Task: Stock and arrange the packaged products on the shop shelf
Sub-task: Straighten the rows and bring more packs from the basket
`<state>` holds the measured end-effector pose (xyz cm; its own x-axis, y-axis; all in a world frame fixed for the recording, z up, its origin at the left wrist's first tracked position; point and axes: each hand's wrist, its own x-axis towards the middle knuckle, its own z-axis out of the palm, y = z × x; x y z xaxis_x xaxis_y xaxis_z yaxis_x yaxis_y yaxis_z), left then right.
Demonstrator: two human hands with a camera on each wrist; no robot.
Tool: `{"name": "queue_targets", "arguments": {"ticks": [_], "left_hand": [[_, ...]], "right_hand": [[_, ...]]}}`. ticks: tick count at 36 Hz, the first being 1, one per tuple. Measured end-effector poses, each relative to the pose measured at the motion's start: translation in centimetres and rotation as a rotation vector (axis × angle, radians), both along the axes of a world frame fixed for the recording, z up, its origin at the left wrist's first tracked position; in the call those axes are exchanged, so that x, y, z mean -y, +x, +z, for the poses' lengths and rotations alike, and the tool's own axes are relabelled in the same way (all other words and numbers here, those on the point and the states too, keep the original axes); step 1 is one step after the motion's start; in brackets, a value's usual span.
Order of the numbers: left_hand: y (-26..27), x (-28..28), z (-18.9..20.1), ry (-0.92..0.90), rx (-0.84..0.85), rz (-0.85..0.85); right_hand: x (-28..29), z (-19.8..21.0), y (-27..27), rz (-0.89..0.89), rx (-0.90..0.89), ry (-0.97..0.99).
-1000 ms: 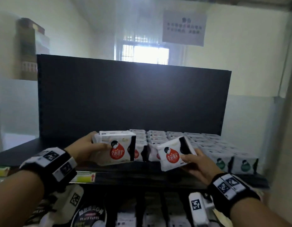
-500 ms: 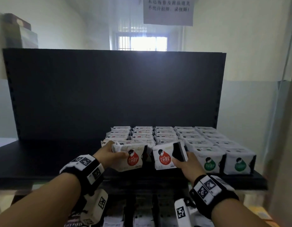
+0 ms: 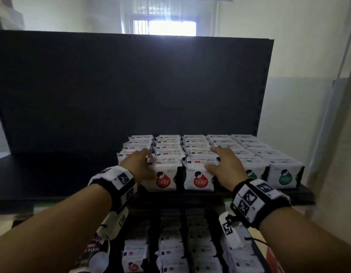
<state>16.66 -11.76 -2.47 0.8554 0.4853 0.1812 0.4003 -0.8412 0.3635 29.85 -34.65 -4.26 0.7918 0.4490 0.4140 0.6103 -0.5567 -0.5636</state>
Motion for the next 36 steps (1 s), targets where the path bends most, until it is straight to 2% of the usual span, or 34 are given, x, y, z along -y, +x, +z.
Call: {"name": "queue_targets", "arguments": {"ticks": [3, 9, 18, 29, 36], "left_hand": [[0.0, 0.1, 0.2, 0.160, -0.039, -0.066], [0.3, 0.1, 0.6, 0.201, -0.068, -0.152], [0.6, 0.8, 0.9, 0.242, -0.089, -0.193], [1.6, 2.2, 1.8, 0.343, -0.215, -0.156], [1.4, 2.6, 0.7, 0.363, -0.155, -0.088]], "right_hand": [[-1.1, 0.5, -0.4, 0.027, 0.114, -0.145], [-2.6, 0.3, -0.7, 0.059, 0.161, -0.450], [-2.0, 0.9, -0.1, 0.006, 0.343, -0.594], [-1.9, 2.4, 1.1, 0.096, 0.391, -0.757], [-2.2, 2.5, 0.5, 0.083, 0.389, -0.795]]}}
